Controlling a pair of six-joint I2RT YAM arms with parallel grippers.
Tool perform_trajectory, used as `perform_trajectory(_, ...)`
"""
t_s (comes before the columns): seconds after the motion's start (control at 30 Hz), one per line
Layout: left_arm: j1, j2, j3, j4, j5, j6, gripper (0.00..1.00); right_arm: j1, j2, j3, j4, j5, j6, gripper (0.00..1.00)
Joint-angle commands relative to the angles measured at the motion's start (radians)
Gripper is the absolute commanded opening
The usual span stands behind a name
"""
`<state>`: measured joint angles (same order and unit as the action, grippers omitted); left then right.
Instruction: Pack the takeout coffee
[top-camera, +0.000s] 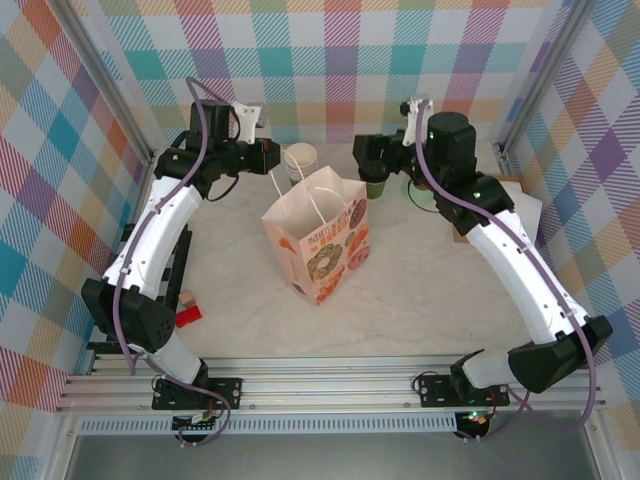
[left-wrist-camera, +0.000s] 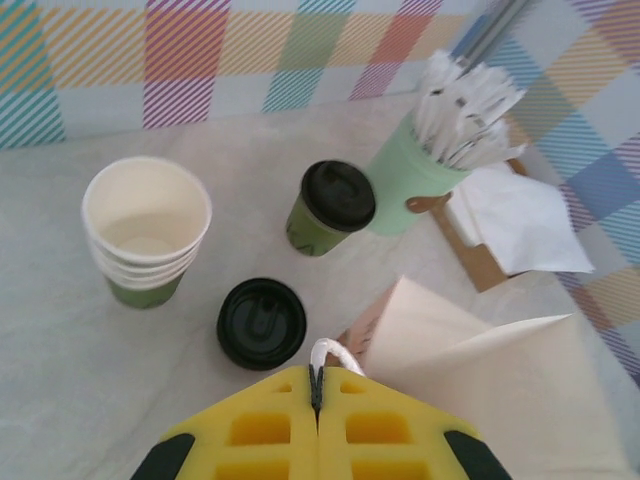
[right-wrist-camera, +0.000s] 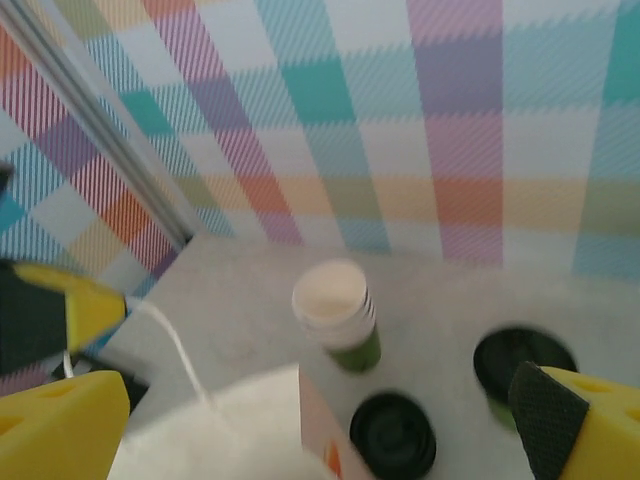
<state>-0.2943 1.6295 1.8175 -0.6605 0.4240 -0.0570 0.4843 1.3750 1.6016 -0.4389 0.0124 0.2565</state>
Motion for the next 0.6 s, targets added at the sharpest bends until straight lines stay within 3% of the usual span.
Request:
perform_trajectory(0.0, -0.015, 0.028, 0.049, -0.012, 0.087, 0.024, 0.00, -0.001, 0.030, 0.033, -0.250, -0.229, 0.046, 0.99)
perform_trajectory(0.1, -0.016, 0.051, 0.060, -0.034, 0.091, 0.028, 0.00, 0.000, 0.065, 0.085, -0.331, -0.511, -0.030, 0.91)
perform_trajectory(0.17, -0.015, 0.055, 0.060, -0.031, 0.093, 0.028, 0.00, 0.016, 0.075, 0.077, -0.317, -0.636, -0.076, 0.89)
perform_trajectory(0.33, -0.016, 0.071, 0.068, -0.025, 0.081, 0.025, 0.00, 0.086, 0.182, 0.162, -0.315, -0.592, -0.250, 0.84)
perform_trajectory(0.43, -0.014, 0.089, 0.091, -0.038, 0.069, 0.025, 0.00, 0.122, 0.292, 0.271, -0.319, -0.538, -0.345, 0.79)
perform_trajectory(0.57, -0.010, 0.111, 0.127, -0.066, 0.051, 0.024, 0.00, 0.159, 0.453, 0.452, -0.373, -0.561, -0.494, 0.72)
